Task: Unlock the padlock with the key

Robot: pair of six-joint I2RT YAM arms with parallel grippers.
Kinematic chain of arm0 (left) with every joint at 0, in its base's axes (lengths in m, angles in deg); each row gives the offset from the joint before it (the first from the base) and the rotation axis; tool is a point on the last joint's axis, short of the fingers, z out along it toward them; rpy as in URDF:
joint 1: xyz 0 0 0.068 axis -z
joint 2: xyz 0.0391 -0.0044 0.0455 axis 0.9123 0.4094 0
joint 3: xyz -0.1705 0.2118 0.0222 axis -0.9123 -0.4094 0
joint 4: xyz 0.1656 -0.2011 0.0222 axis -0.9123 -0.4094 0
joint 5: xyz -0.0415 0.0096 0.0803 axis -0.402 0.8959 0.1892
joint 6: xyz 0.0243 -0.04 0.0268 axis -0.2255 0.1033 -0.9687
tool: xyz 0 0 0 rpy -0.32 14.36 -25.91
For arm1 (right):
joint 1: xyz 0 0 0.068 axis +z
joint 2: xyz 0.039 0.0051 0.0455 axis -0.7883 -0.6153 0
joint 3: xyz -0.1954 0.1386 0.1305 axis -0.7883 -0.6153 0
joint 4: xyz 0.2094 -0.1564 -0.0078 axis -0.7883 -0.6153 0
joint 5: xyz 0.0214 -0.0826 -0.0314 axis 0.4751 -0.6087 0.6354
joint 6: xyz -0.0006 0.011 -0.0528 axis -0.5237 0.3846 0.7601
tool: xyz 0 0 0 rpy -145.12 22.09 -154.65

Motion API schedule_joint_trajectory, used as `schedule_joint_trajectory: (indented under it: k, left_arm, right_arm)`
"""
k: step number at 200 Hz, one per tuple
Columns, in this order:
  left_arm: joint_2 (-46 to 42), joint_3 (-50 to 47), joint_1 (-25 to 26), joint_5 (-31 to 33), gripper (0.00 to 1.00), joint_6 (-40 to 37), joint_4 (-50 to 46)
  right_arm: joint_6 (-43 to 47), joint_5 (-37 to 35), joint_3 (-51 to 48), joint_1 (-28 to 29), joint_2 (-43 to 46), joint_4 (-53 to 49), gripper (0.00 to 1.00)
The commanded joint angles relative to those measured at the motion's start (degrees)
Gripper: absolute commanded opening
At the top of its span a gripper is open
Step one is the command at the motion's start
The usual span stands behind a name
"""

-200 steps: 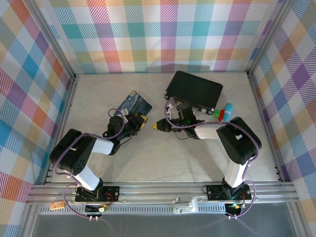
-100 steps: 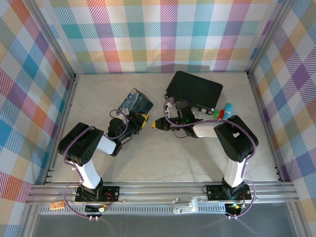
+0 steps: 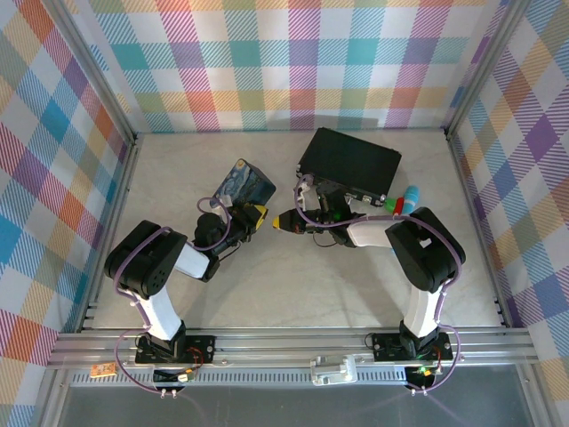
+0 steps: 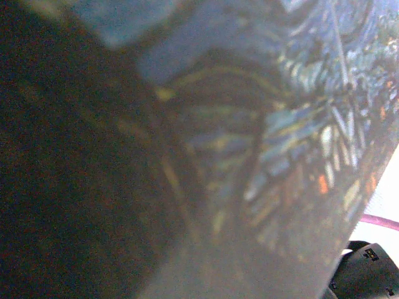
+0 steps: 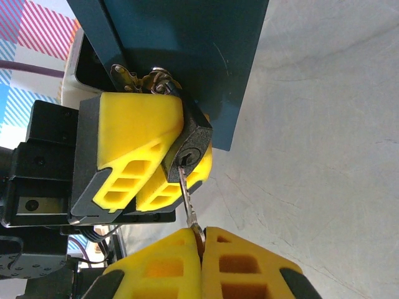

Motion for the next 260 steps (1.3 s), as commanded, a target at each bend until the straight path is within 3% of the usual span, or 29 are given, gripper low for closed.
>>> schedule_joint_trajectory:
  k: [1,48,89,123,164,218,260]
  left_arm:
    - [0.7,-0.6,1.2,-1.2,0.00,2.5,0.7]
    - [-0.9,-0.2,2.0,-0.9,0.00,2.4,-2.7]
    - [-3.9,1.3,3.3,-0.5,0.00,1.4,-8.9]
    - [-6.4,2.3,4.1,0.0,0.00,-0.2,-14.4]
    - [-6.7,2.6,5.1,0.3,0.00,-0.6,-15.3]
    - [-7.8,1.8,5.5,0.2,0.00,-1.7,-14.9]
    - [-8.8,1.8,5.4,0.1,0.00,-1.7,-15.7]
  right_arm:
    - [-0.2,-0.1,1.9,0.1,-0.7,1.9,0.00]
    - [4.7,-1.2,3.3,0.1,-0.2,-1.1,0.00]
    - [11.7,-6.6,4.9,1.2,1.0,-8.3,0.00]
    - [11.8,-8.6,5.0,1.3,1.9,-8.2,0.00]
    - [4.8,-9.0,5.4,1.1,1.6,-5.9,0.00]
    - [-14.6,4.6,7.2,-2.7,-1.4,1.1,0.00]
    - [-15.6,8.8,8.5,-3.5,-3.3,1.8,0.00]
